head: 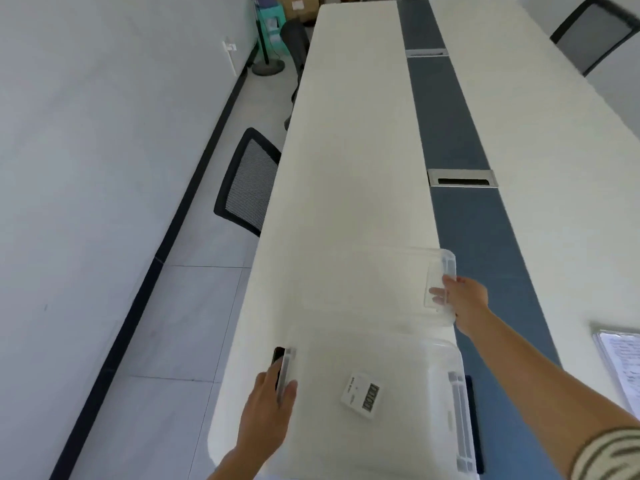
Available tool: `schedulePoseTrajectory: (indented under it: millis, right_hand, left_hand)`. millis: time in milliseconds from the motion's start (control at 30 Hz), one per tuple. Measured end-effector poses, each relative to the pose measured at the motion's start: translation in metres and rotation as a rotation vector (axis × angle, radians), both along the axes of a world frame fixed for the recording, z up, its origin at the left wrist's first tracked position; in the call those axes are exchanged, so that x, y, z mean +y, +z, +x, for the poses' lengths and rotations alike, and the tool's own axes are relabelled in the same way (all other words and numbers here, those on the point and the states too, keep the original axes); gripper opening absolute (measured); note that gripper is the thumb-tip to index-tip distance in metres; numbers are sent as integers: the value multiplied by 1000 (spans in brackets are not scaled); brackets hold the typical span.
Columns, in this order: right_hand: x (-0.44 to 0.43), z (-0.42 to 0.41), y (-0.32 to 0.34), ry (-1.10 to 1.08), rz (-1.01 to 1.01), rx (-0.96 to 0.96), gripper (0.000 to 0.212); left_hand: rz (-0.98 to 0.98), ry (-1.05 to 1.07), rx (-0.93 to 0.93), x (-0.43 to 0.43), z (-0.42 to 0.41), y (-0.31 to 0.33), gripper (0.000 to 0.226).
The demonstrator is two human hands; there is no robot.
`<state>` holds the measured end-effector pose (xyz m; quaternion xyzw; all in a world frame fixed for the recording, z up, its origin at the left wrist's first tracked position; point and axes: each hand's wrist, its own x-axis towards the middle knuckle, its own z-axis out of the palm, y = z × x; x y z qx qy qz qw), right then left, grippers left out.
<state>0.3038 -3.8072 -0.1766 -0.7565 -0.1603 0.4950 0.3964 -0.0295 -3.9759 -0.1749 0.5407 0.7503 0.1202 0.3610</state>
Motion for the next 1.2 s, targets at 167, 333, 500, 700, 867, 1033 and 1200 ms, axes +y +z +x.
schedulePoseTrajectory:
  millis: [167,333,500,700,867,1033,1200]
  right_hand:
    - [16,8,-47,61,-166,-102,20]
    - [19,20,-63,338,-326,-349,7]
    - [11,6,-33,404,-191,-460,37]
    - [-69,-70,60,574,387,-437,6]
    - [-141,-115,-2,1210,90,-676,58]
    - [-155,-122,-54,1331,-199,-938,90]
    - [-152,-120,-44,1100,-240,-730,74]
  left_hand:
    - [36,74,31,0,3,-2,49]
    - [54,78,48,1,2,-6,41]
    - [64,106,-11,1,-1,-12,31]
    - [93,95,-121,-1,-6,-22,31]
    - [90,72,-145,-2,-10,-22,40]
    - [86,44,-133,-2,-9,-17,40]
    - [83,3,-126,-3,-11,-13,46]
